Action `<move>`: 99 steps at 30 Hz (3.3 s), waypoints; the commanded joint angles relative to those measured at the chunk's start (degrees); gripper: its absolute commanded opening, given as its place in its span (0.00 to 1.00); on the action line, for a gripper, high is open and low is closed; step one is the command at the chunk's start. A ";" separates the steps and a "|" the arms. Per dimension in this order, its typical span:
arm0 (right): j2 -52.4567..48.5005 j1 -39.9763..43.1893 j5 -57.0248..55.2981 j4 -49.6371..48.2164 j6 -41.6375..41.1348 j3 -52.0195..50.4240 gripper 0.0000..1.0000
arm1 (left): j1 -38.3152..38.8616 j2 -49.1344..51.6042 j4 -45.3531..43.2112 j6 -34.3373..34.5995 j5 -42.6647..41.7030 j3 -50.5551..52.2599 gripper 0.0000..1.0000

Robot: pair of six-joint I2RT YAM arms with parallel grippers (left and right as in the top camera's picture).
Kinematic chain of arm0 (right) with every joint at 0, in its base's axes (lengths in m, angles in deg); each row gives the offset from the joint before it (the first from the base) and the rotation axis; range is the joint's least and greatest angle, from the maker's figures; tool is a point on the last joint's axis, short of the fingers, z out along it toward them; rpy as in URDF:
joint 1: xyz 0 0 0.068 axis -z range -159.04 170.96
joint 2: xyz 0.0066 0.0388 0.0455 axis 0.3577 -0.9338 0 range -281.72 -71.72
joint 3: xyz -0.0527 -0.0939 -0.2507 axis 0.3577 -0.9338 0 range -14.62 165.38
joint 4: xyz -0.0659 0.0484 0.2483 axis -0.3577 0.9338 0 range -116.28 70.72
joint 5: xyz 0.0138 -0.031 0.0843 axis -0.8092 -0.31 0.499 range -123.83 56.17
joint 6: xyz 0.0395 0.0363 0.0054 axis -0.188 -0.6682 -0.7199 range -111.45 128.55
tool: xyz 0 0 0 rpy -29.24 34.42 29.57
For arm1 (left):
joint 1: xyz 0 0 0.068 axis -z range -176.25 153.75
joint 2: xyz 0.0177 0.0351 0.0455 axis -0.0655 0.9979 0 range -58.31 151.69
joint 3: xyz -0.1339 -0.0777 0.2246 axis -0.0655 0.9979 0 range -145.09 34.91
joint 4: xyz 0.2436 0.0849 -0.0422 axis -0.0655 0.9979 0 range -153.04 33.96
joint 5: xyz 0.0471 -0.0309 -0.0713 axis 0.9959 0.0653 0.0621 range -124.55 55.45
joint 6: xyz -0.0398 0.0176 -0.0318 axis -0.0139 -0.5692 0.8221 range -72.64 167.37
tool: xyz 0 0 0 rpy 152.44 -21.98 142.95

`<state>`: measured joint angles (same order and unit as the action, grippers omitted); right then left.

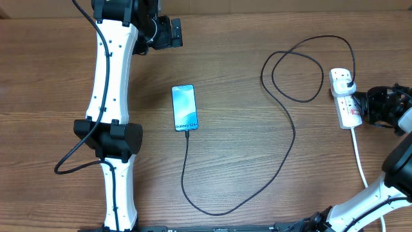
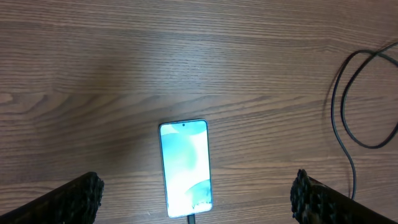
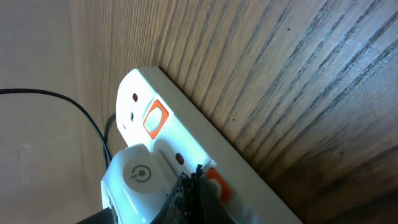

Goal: Plug charger to phone and switch on socket

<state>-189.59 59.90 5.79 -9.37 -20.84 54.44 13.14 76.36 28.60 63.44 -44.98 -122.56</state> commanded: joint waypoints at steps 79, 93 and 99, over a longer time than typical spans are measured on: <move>90.40 -38.25 -24.37 -5.14 29.07 -38.23 1.00 | 0.39 -0.76 -0.02 -0.66 0.37 -0.50 0.99; 110.40 -42.97 -26.73 -18.82 27.47 -64.48 1.00 | 0.39 -0.76 0.00 -0.63 0.37 -0.50 1.00; 115.56 -43.23 -27.02 -18.75 27.52 -68.61 1.00 | 0.39 -0.76 0.00 -0.66 0.37 -0.50 1.00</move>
<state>-76.67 17.10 -20.25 -28.30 7.03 -13.12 13.14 76.34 28.68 63.33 -44.98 -122.56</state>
